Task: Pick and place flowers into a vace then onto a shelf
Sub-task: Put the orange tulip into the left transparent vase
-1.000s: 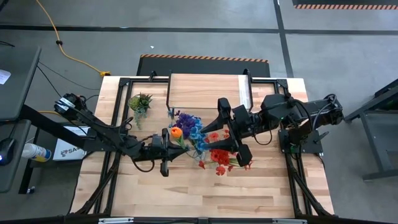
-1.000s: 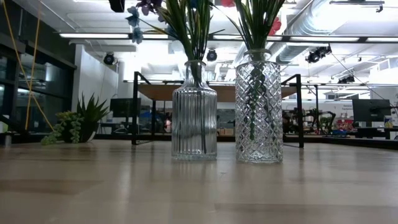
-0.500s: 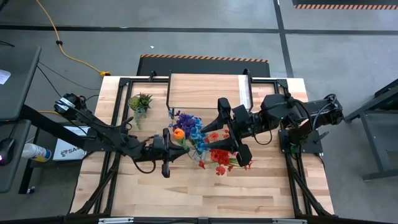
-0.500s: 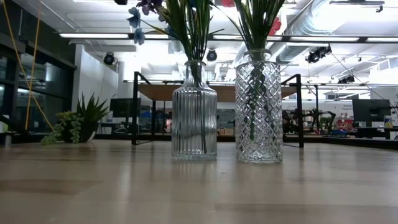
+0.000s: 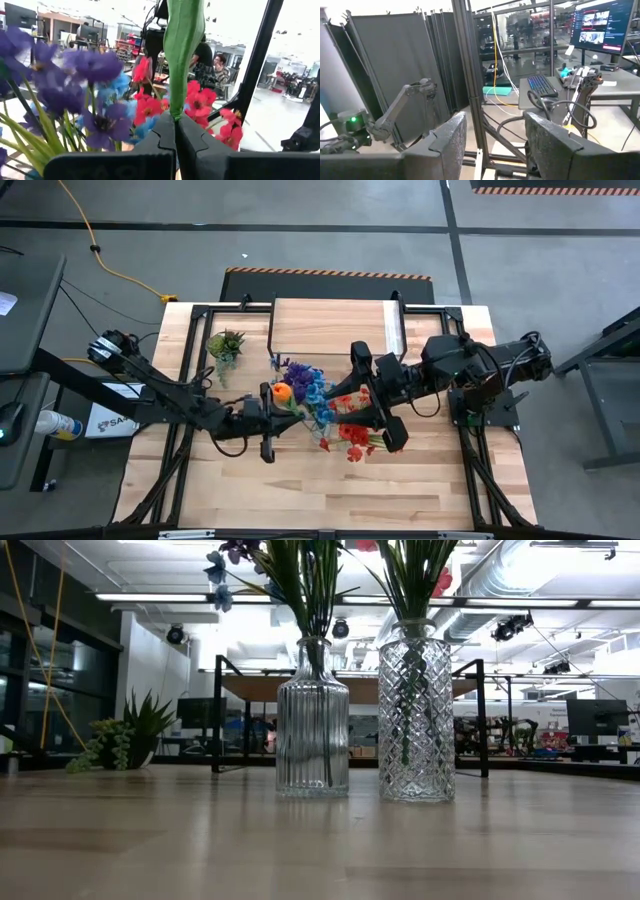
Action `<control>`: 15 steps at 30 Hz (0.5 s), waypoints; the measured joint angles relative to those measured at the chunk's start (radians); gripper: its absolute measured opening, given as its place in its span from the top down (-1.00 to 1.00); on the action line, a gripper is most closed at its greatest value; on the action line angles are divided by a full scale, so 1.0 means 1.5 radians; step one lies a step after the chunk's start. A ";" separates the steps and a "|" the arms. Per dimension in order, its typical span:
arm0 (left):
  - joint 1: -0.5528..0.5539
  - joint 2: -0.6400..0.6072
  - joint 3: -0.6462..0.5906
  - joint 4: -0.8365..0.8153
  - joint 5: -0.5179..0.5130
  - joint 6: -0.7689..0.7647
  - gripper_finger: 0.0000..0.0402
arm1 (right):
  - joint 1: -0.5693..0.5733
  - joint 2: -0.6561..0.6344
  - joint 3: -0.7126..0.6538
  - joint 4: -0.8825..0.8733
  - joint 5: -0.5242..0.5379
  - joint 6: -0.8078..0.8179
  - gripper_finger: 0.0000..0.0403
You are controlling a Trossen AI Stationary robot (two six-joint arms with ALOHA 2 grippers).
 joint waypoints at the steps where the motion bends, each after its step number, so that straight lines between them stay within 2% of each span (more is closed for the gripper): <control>1: 0.001 0.004 0.000 -0.001 -0.005 0.000 0.85 | 0.001 0.000 0.000 0.000 0.003 -0.002 0.04; 15: 0.041 0.033 -0.001 0.020 0.026 -0.012 0.85 | 0.003 0.000 0.000 0.000 0.012 -0.004 0.04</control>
